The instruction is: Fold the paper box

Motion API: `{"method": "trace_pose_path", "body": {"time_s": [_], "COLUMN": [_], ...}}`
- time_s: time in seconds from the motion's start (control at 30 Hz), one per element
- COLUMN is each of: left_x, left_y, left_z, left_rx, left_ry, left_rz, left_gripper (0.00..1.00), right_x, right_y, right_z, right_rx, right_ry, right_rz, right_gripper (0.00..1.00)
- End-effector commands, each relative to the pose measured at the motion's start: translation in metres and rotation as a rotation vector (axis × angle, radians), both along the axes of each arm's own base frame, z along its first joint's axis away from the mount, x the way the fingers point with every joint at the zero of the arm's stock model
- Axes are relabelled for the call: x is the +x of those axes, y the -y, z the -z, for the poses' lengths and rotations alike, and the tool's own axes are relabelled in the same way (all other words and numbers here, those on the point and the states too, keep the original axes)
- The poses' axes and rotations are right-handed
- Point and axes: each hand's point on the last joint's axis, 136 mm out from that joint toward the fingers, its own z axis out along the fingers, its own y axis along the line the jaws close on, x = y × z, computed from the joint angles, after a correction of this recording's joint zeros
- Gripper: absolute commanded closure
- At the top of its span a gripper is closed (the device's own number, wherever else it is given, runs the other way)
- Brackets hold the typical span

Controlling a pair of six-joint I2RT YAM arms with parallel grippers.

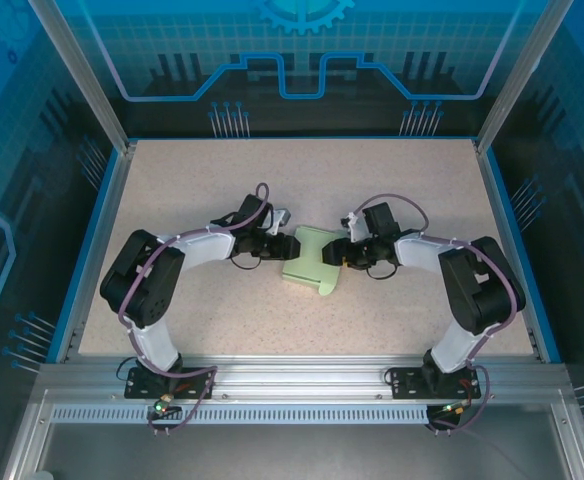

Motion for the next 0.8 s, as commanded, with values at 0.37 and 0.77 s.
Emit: {"method": "trace_pose_path", "body": {"time_s": [0.37, 0.77], "left_x": [-0.014, -0.009], "left_y": [0.004, 0.008], "left_z": [0.017, 0.019], "left_rx": [-0.086, -0.103], "left_ry": [-0.082, -0.090], "left_rz": [-0.025, -0.029], "left_gripper": [0.65, 0.65], "right_x": [0.004, 0.004], "right_y": [-0.024, -0.025], "right_z": [-0.031, -0.058], "right_rx": [0.164, 0.188], "right_ry": [0.034, 0.085], "right_rz": [-0.018, -0.015], "right_gripper": [0.50, 0.55]}}
